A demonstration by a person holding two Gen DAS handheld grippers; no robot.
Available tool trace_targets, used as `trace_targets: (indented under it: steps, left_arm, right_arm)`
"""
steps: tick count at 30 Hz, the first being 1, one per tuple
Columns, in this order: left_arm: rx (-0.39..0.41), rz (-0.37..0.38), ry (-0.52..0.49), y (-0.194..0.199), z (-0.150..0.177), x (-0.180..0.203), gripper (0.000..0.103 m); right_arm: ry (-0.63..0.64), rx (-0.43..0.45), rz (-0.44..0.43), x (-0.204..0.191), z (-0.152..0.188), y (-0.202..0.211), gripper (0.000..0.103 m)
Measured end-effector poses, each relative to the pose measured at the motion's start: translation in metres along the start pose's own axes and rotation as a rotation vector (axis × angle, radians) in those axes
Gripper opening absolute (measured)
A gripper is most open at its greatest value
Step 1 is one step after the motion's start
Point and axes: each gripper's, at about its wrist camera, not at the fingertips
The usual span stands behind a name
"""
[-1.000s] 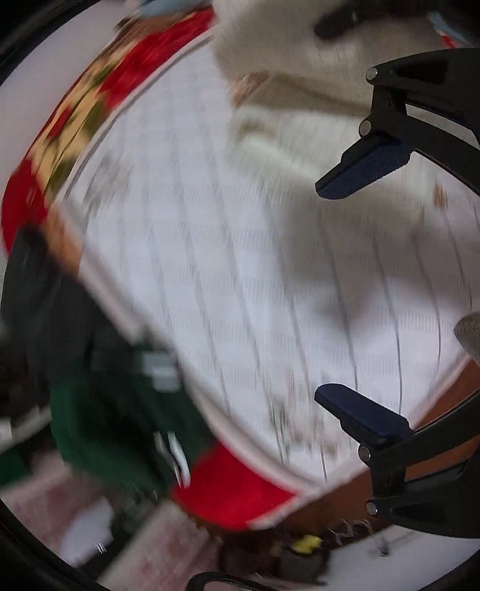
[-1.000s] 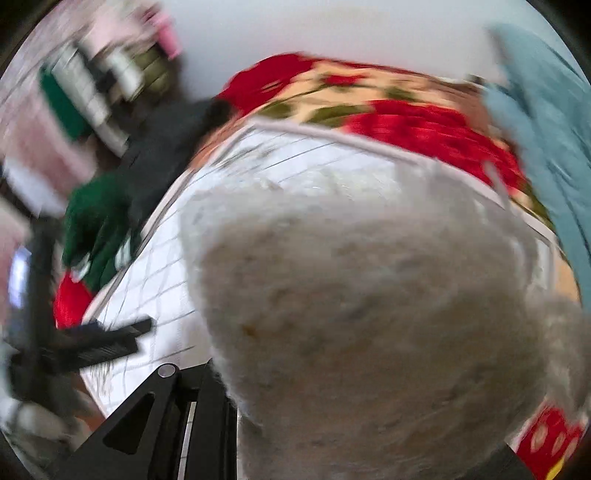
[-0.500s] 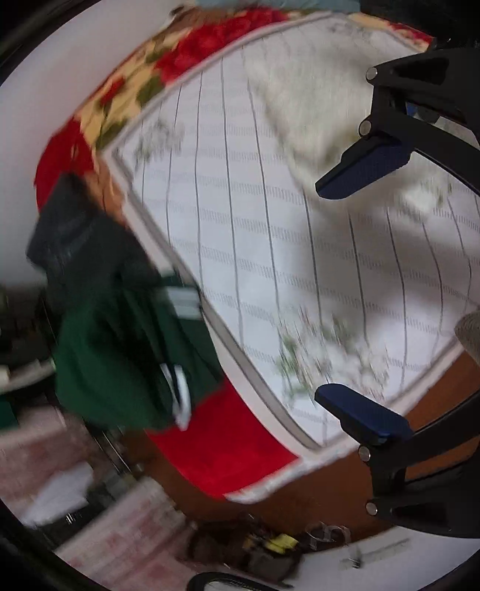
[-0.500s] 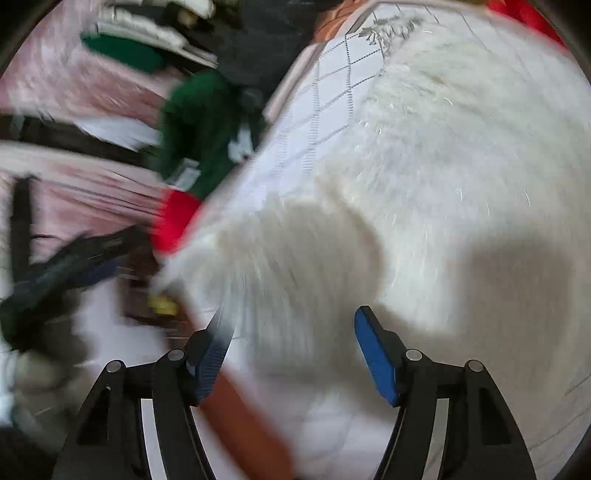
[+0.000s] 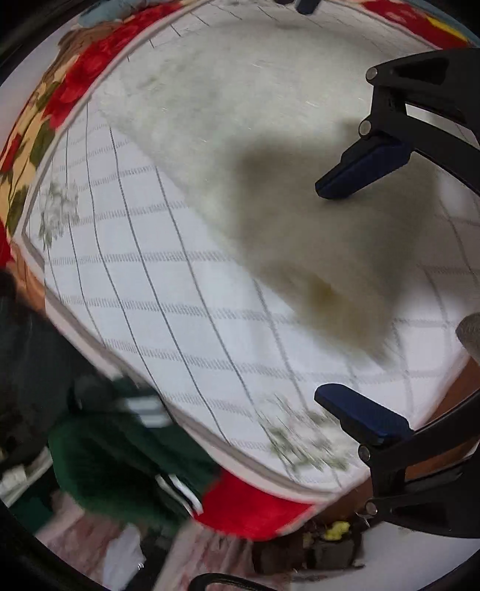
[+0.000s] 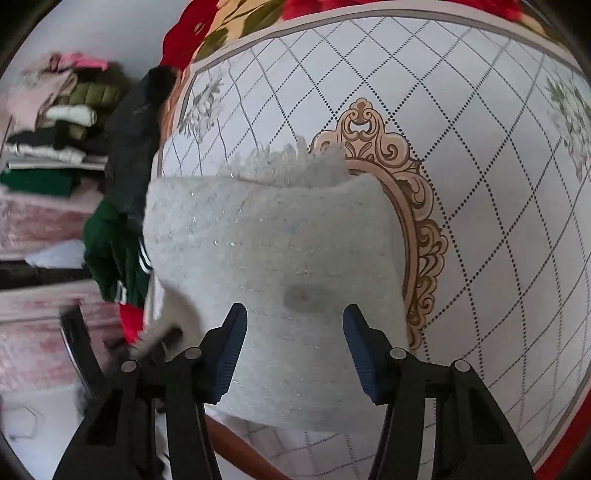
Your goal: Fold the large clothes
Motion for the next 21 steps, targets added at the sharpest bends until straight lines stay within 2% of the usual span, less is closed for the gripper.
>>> trace_targets:
  steps: [3, 6, 8, 10, 13, 17, 21]
  left_arm:
    - [-0.024, -0.036, 0.047, 0.01, 0.032, -0.017, 0.103]
    - [-0.091, -0.034, 0.051, -0.002, 0.066, -0.016, 0.103]
    - [-0.138, 0.004, 0.077, -0.021, 0.086, -0.011, 0.103]
    - [-0.15, 0.031, 0.109, -0.035, 0.094, -0.007, 0.103]
    - [-0.163, 0.093, 0.197, -0.058, 0.099, -0.009, 0.103]
    - [-0.177, 0.14, 0.288, -0.083, 0.101, -0.014, 0.103]
    - [-0.145, 0.116, 0.302, -0.087, 0.103, -0.017, 0.103]
  right_arm:
    - [0.065, -0.044, -0.029, -0.02, 0.018, -0.005, 0.057]
    - [0.254, -0.112, 0.011, -0.057, 0.045, -0.022, 0.058]
    - [0.385, -0.148, 0.036, -0.08, 0.066, -0.038, 0.058]
    - [0.495, -0.164, 0.053, -0.098, 0.08, -0.051, 0.058]
    - [0.709, -0.173, 0.153, -0.119, 0.105, -0.072, 0.058]
    - [0.822, -0.193, 0.214, -0.124, 0.115, -0.088, 0.058]
    - [0.868, -0.181, 0.221, -0.135, 0.117, -0.084, 0.058]
Point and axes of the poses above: each gripper's, at about its wrist camera, not at the fingertips, and y roughly against the way its jaws point, x to its right, z to its underside, and after that the axes turned 3 degrees about -y, right-handed
